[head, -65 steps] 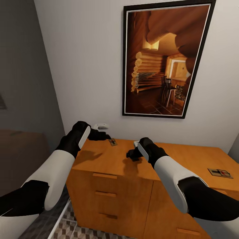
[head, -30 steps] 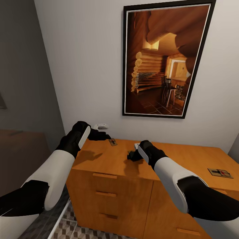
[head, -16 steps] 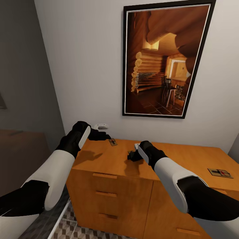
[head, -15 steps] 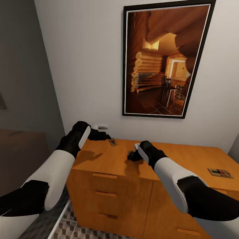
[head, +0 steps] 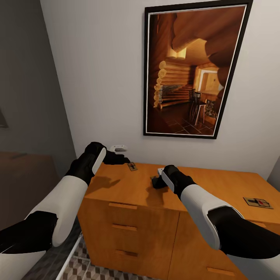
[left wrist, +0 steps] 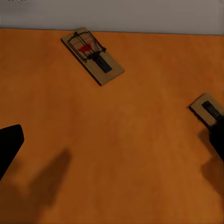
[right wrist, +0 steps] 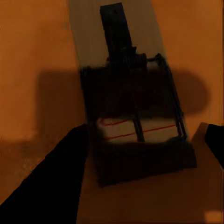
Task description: Take the four mousetraps from the cabinet in the bathroom and place them on the bathroom floor. Make sure all four end up on the same floor surface, and ensure that at least two of them are either under or directly next to the same bathroom sink.
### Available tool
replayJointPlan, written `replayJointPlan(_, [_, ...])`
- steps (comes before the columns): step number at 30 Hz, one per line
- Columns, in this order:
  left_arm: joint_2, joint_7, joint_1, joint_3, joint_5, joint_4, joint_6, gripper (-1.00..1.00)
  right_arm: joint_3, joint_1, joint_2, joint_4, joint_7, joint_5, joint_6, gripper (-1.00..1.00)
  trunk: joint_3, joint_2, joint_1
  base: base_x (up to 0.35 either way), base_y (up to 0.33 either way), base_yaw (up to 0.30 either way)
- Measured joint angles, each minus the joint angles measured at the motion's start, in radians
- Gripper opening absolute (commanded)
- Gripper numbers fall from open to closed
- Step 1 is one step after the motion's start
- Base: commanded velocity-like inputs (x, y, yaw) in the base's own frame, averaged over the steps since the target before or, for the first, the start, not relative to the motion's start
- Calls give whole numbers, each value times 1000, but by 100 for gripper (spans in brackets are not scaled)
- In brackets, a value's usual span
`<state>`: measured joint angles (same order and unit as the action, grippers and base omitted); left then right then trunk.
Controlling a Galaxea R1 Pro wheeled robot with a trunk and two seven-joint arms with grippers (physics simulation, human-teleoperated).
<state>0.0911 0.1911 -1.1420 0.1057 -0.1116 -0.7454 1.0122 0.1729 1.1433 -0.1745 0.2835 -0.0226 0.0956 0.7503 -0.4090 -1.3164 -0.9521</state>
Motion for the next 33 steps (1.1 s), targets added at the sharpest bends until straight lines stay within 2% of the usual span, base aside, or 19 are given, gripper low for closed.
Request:
replayJointPlan(2, [0, 0, 0, 0, 0, 0, 0, 100, -3, 0, 0, 3, 3, 14, 0, -100, 0, 0, 0, 0, 0, 0])
replayJointPlan(13, [0, 0, 0, 0, 0, -1, 0, 100, -6, 0, 0, 3, 2, 24, -1, -100, 0, 0, 0, 0, 0, 0])
replayJointPlan(18, [0, 0, 0, 0, 0, -3, 1, 100, -5, 1, 0, 2, 2, 24, 0, -100, 0, 0, 0, 0, 0, 0])
replayJointPlan(23, [1, 0, 0, 0, 0, -6, 0, 100, -1, 1, 0, 7, 8, 7, 18, -100, 0, 0, 0, 0, 0, 0])
replayJointPlan(24, [1, 0, 0, 0, 0, -7, 0, 100, -2, 0, 0, 37, 8, 5, 29, -100, 0, 0, 0, 0, 0, 0])
replayJointPlan(25, [17, -3, 0, -1, -1, -9, 1, 100, -66, 0, 0, 173, 3, 0, 272, -100, 0, 0, 0, 0, 0, 0])
replayJointPlan(26, [18, -3, 0, -1, 1, -9, 1, 100, -69, 0, 0, 350, -1, 2, 293, -100, 0, 0, 0, 0, 0, 0])
replayJointPlan(27, [18, -3, 0, -1, 2, -9, 1, 100, -70, 1, 0, 570, -2, 2, 293, -100, 0, 0, 0, 0, 0, 0])
replayJointPlan(28, [18, -3, 0, -1, 1, -9, 1, 100, -71, 1, 0, 619, -5, 1, 293, -100, 0, 0, 0, 0, 0, 0])
replayJointPlan(33, [17, -3, 0, -1, 2, -8, 2, 100, -73, 0, 0, 601, -9, 1, 293, -100, 0, 0, 0, 0, 0, 0])
